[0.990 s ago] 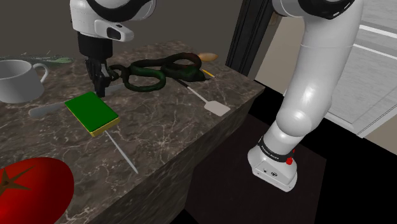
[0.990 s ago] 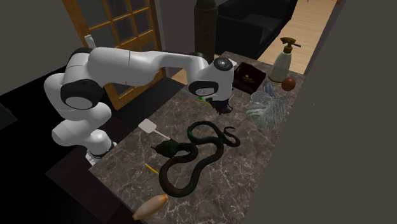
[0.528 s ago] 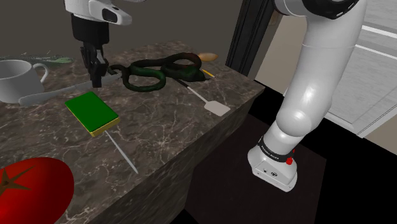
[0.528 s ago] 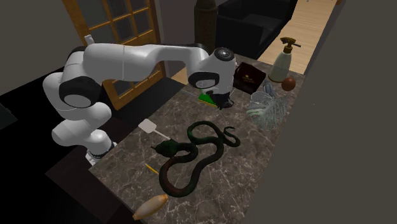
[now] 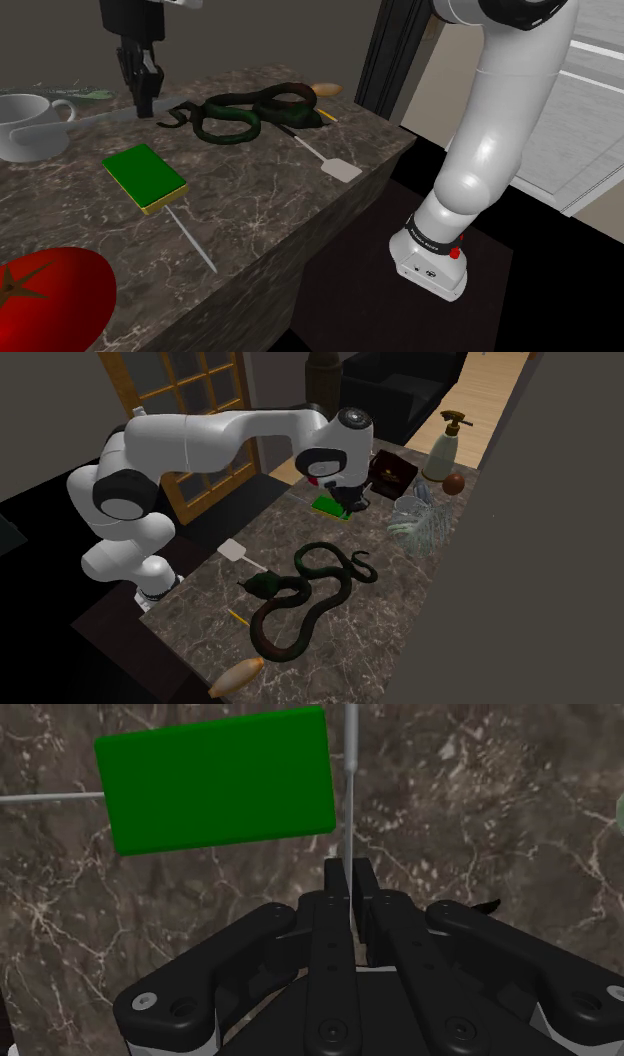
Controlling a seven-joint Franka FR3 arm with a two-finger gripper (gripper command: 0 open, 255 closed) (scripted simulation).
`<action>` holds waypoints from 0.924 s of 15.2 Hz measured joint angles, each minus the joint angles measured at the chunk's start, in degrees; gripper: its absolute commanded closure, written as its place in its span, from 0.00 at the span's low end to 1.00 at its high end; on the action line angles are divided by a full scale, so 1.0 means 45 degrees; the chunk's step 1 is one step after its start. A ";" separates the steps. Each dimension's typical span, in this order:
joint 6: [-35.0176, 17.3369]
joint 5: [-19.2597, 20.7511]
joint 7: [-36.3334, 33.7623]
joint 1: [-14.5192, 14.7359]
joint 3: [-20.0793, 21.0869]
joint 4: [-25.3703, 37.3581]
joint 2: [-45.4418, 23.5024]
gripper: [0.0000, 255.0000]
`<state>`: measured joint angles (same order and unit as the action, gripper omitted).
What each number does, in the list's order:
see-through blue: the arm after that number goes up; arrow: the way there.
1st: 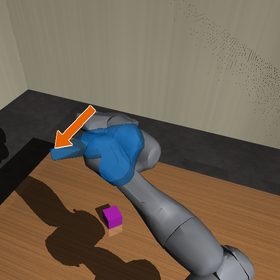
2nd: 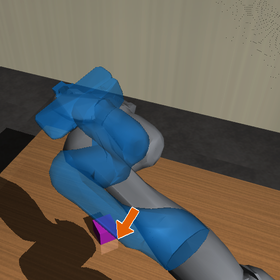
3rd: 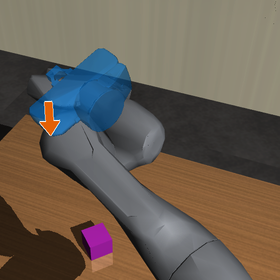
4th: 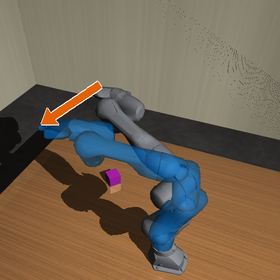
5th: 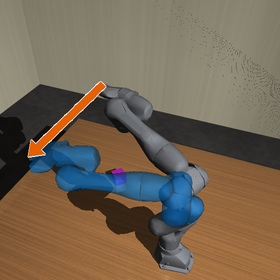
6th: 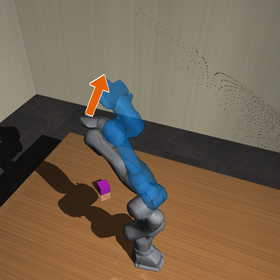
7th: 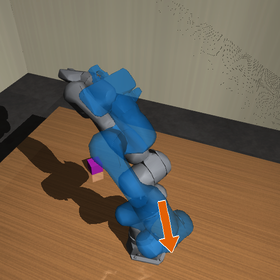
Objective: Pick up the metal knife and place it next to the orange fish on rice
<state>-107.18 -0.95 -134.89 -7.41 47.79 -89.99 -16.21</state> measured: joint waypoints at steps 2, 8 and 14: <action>0.0072 -0.0215 0.0429 -0.0378 -0.0053 -0.0163 0.0220 1.00; 0.0484 -0.0671 0.2085 -0.1638 -0.0462 -0.0295 0.0550 1.00; 0.1029 -0.0978 0.3888 -0.2905 -0.1019 -0.0226 0.0730 1.00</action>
<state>-102.55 -5.36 -117.39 -20.48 43.21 -91.01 -12.92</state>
